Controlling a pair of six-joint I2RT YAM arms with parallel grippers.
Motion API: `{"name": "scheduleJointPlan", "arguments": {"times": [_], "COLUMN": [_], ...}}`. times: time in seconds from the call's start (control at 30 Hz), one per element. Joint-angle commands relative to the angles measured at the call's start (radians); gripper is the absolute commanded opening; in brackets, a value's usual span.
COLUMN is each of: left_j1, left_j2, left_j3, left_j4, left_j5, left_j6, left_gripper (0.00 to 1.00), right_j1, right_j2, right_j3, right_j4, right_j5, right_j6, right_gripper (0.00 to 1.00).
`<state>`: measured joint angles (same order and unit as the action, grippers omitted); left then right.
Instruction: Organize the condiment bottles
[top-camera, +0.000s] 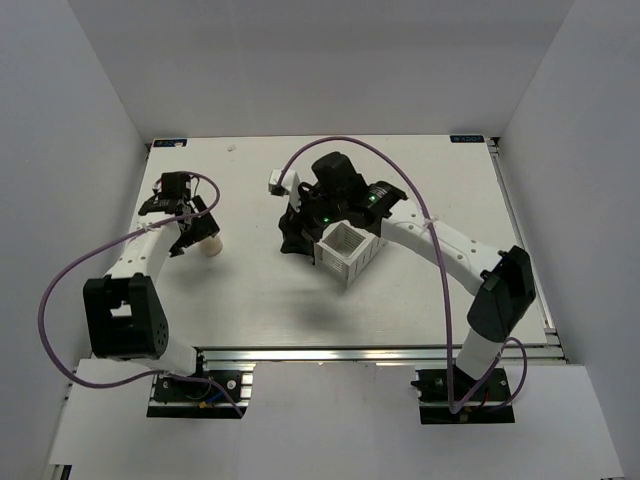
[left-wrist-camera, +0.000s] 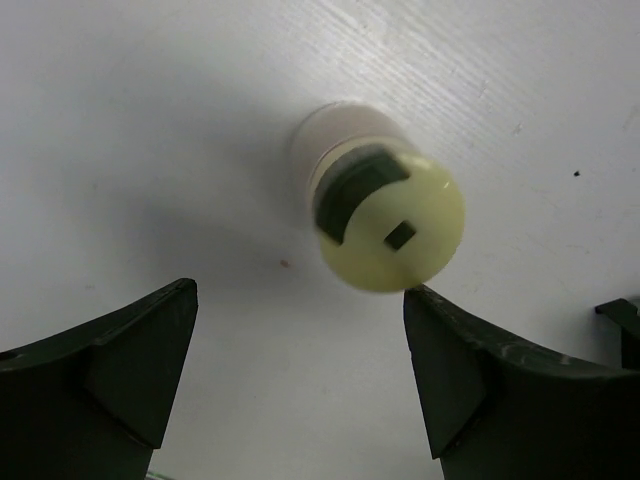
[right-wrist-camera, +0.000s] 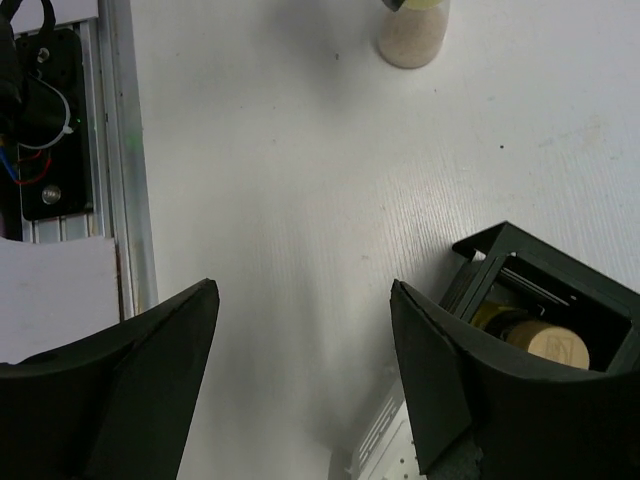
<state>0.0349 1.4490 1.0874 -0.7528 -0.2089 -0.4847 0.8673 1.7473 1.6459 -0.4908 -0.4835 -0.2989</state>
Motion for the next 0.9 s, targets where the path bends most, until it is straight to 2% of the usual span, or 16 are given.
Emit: {"name": "scheduleJointPlan", "arguments": {"times": [0.0,0.17,0.37,0.53,0.63,0.73,0.77,0.87], "left_j1": [0.005,0.007,0.007,0.007,0.007,0.007,0.007,0.007], "left_j2": [0.04,0.132,0.208,0.215,0.197,0.171,0.163,0.113], "left_j3": [0.075,0.143,0.204,0.203,0.184,0.172,0.169,0.172], "left_j4": [0.095,0.11,0.104,0.104,0.105,0.102,0.099,0.075], "left_j5": [0.074,0.074,0.065,0.086,0.097,0.112,0.12,0.166], "left_j6": [0.064,0.084,0.095,0.098,0.098,0.101,0.103,0.107], "left_gripper": [0.94,0.93,0.83,0.61,0.56,0.43,0.33,0.18], "right_j1": [0.002,-0.016,-0.036,-0.051,-0.065,-0.08,-0.085,-0.105], "right_j2": [-0.081,-0.109,-0.117,-0.132,-0.141,-0.147,-0.149,-0.16], "right_j3": [-0.034,-0.06,-0.063,-0.063,-0.064,-0.063,-0.058,-0.031], "right_j4": [0.044,0.052,0.055,0.055,0.055,0.055,0.054,0.044], "right_j5": [0.022,0.013,0.008,0.013,0.011,0.011,0.008,-0.009], "right_j6": [-0.017,-0.014,-0.009,-0.009,-0.008,-0.009,-0.006,0.0], "right_gripper": [0.75,0.75,0.75,0.75,0.75,0.75,0.74,0.72]}}
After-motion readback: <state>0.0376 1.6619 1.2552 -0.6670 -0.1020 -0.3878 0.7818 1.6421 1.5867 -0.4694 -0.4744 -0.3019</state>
